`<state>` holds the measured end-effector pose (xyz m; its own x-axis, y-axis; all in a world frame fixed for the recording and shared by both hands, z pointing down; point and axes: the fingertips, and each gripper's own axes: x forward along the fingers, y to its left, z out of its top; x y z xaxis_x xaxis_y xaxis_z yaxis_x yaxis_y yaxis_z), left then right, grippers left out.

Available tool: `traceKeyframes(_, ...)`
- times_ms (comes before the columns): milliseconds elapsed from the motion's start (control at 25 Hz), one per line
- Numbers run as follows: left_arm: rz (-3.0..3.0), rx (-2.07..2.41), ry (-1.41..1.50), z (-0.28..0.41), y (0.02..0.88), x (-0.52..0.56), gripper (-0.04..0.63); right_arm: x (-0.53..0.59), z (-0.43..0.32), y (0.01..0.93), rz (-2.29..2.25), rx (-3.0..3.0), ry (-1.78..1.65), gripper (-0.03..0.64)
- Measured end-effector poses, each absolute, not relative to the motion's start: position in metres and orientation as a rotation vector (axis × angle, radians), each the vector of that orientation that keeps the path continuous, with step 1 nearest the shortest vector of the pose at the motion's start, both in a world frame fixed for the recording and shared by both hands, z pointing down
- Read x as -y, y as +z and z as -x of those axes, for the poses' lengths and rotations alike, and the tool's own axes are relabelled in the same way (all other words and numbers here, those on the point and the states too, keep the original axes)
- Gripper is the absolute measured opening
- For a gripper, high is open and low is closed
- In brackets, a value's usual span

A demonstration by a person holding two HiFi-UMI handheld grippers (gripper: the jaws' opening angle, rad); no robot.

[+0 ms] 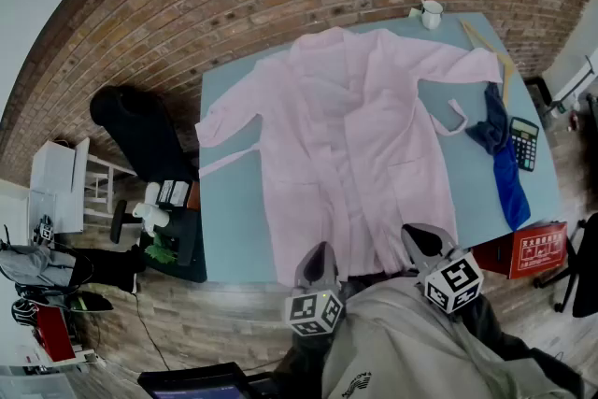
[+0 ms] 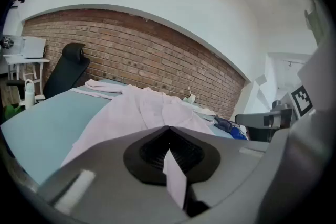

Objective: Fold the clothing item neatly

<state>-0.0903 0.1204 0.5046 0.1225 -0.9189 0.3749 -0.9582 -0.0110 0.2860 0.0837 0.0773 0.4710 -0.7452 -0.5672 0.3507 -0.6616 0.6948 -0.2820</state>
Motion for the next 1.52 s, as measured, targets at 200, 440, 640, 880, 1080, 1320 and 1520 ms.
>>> traceKeyframes(200, -1.953, 1.799, 0.13, 0.077, 0.508, -0.121, 0.008, -0.082, -0.088, 0.48, -0.948, 2.657, 0.595, 0.003)
traceKeyframes(440, -1.938, 1.816, 0.163, 0.069, 0.513, -0.125, 0.008, -0.081, -0.091, 0.485, -0.912, 2.675, 0.6, 0.003)
traceKeyframes(640, -1.895, 1.847, 0.166, 0.058, 0.516, -0.127, 0.008, -0.076, -0.105, 0.496, -0.889, 2.659, 0.688, 0.003)
traceKeyframes(880, -1.784, 1.992, 0.158, 0.087, 0.503, -0.124, 0.008, -0.071, -0.093, 0.506, -0.767, 2.639, 0.749, 0.003)
traceKeyframes(1080, -1.778, 2.122, 0.27, 0.158, 0.495, -0.121, 0.012, -0.064, -0.08, 0.526, -0.734, 2.547, 0.7, 0.002)
traceKeyframes(1320, -1.774, 2.206, 0.295, 0.278, 0.487, -0.054, 0.065, -0.032, -0.006, 0.531, -0.84, 2.489, 0.633, 0.003)
traceKeyframes(1520, -1.793, 2.169, 0.377, 0.354, 0.5, 0.004, 0.138, 0.001, 0.094, 0.503, -0.872, 2.546, 0.476, 0.003)
